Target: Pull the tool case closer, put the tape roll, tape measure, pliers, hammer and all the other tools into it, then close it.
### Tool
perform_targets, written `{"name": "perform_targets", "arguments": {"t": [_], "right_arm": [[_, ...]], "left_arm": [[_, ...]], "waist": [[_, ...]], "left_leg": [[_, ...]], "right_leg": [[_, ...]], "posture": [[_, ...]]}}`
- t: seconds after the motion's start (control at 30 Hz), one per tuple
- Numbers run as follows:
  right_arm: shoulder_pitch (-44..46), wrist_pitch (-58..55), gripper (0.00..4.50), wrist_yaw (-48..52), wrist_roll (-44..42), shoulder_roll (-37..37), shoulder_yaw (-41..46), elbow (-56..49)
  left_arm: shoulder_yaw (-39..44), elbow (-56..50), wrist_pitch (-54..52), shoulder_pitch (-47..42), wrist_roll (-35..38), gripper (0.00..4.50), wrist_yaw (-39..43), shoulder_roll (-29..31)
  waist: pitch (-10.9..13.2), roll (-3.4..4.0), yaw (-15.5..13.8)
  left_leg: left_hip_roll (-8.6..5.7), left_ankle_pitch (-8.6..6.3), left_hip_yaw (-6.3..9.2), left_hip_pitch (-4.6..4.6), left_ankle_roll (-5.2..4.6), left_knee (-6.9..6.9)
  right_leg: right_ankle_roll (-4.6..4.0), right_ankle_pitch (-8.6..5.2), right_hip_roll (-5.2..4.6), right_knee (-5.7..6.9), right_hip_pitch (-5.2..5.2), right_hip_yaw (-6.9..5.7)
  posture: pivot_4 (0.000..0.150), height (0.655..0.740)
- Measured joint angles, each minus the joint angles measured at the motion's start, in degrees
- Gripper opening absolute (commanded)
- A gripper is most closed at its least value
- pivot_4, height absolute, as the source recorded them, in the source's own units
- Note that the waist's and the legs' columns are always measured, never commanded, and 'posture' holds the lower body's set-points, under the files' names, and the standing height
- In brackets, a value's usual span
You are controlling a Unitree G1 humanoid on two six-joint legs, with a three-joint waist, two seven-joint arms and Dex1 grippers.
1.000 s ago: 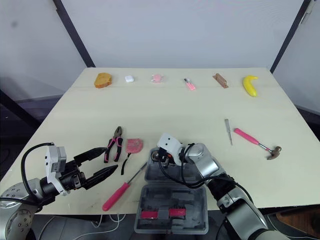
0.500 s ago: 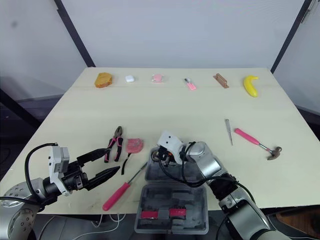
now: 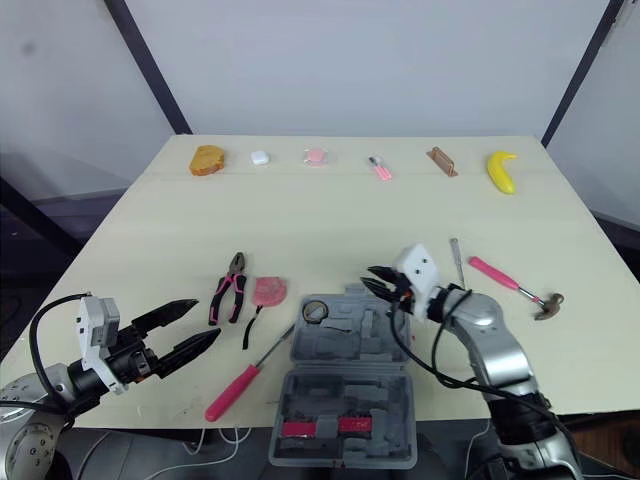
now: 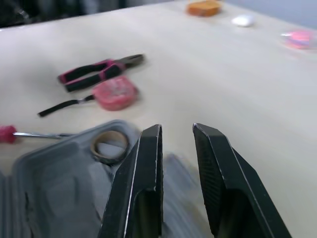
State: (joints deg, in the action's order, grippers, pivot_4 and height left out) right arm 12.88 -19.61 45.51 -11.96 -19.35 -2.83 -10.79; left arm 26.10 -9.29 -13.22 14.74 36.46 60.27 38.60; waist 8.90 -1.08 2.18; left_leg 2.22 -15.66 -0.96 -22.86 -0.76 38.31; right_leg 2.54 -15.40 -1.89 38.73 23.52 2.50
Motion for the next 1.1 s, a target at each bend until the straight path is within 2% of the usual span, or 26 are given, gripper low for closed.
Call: {"name": "perform_targets", "arguments": {"t": [0.17,0.27,0.5,0.73,0.8,0.83,0.87,0.9,1.03,1.07,1.1], "right_arm": [[-11.71,1.97,1.02,-0.90,-6.07,-4.67,13.89,-0.74],[-15.88,5.28,1.02,-0.91,-7.80,-5.84,19.15,-0.39],[-26.48,13.61,1.02,0.34,-10.86,-6.32,28.43,5.00],[-34.01,20.16,1.02,6.16,-14.99,-9.75,37.01,15.34],[-34.56,21.44,1.58,7.62,-15.51,-10.20,37.60,17.53],[-34.70,21.70,1.70,7.97,-15.58,-10.30,37.60,18.12],[-35.14,22.61,2.48,9.42,-16.34,-10.74,37.75,20.43],[-35.18,22.65,2.60,9.55,-16.41,-10.75,37.83,20.74],[-36.39,24.69,4.15,10.87,-17.28,-10.94,39.44,23.92],[-36.38,24.77,4.35,11.01,-17.35,-10.94,39.44,24.27],[-36.38,24.79,4.35,11.08,-17.38,-10.95,39.44,24.40]], "left_arm": [[2.10,5.13,3.01,1.73,-1.63,4.50,-0.05,-0.12],[3.10,7.94,4.14,1.93,-1.98,4.50,0.18,-0.11],[4.93,14.31,7.76,2.81,-3.35,4.50,0.90,-0.22],[5.29,20.73,11.18,3.40,-4.74,4.50,1.13,-0.56],[5.31,21.75,11.34,3.32,-4.76,4.50,0.96,-0.59],[5.32,21.89,11.38,3.32,-4.76,4.50,0.95,-0.59],[5.43,22.49,11.66,3.19,-4.76,4.50,0.89,-0.58],[5.49,22.53,11.73,3.20,-4.76,4.50,0.89,-0.58],[5.99,23.78,12.24,3.36,-4.76,4.50,0.96,-0.57],[5.99,23.86,12.24,3.34,-4.76,4.50,0.97,-0.57],[5.99,23.87,12.24,3.32,-4.75,4.50,0.98,-0.57]], "waist": [[0.01,-0.01,-0.28],[0.00,-0.03,-0.13],[-0.01,-0.04,-0.13],[-0.04,-0.08,-0.19],[-0.06,-0.11,-0.04],[-0.07,-0.12,-0.03],[-0.08,-0.10,-0.09],[-0.08,-0.10,-0.10],[-0.10,-0.12,-0.20],[-0.11,-0.12,-0.20],[-0.11,-0.12,-0.20]], "left_leg": [[-0.02,0.00,-0.08,-0.02,-0.01,0.00],[-0.01,0.00,-0.13,0.05,-0.01,0.00],[0.00,-0.01,-0.20,0.06,-0.02,0.00],[0.01,-0.01,-0.26,0.11,-0.02,0.00],[0.04,-0.01,-0.27,0.14,-0.02,0.00],[0.05,-0.01,-0.27,0.14,-0.02,0.00],[0.05,-0.01,-0.28,0.14,-0.02,0.00],[0.05,-0.01,-0.28,0.14,-0.02,0.00],[0.06,-0.01,-0.29,0.14,-0.02,0.00],[0.06,-0.01,-0.30,0.15,-0.02,0.00],[0.06,-0.01,-0.29,0.15,-0.02,0.01]], "right_leg": [[0.02,0.00,-0.02,-0.11,-0.02,0.04],[0.02,0.00,0.07,-0.09,-0.04,0.09],[0.02,-0.01,0.08,-0.12,-0.04,0.16],[0.02,-0.02,0.09,-0.14,-0.05,0.19],[0.02,-0.02,0.12,-0.13,-0.05,0.22],[0.02,-0.02,0.12,-0.13,-0.05,0.22],[0.02,-0.02,0.10,-0.14,-0.06,0.24],[0.02,-0.02,0.09,-0.14,-0.06,0.24],[0.03,-0.01,0.07,-0.14,-0.06,0.25],[0.03,-0.01,0.07,-0.14,-0.06,0.25],[0.03,-0.01,0.07,-0.13,-0.06,0.25]], "posture": [[0.150,0.7400],[0.150,0.7400],[0.150,0.7400],[0.150,0.7400],[0.150,0.7400],[0.150,0.7400],[0.150,0.7400],[0.150,0.7400],[0.150,0.7400],[0.150,0.7400],[0.150,0.7400]]}}
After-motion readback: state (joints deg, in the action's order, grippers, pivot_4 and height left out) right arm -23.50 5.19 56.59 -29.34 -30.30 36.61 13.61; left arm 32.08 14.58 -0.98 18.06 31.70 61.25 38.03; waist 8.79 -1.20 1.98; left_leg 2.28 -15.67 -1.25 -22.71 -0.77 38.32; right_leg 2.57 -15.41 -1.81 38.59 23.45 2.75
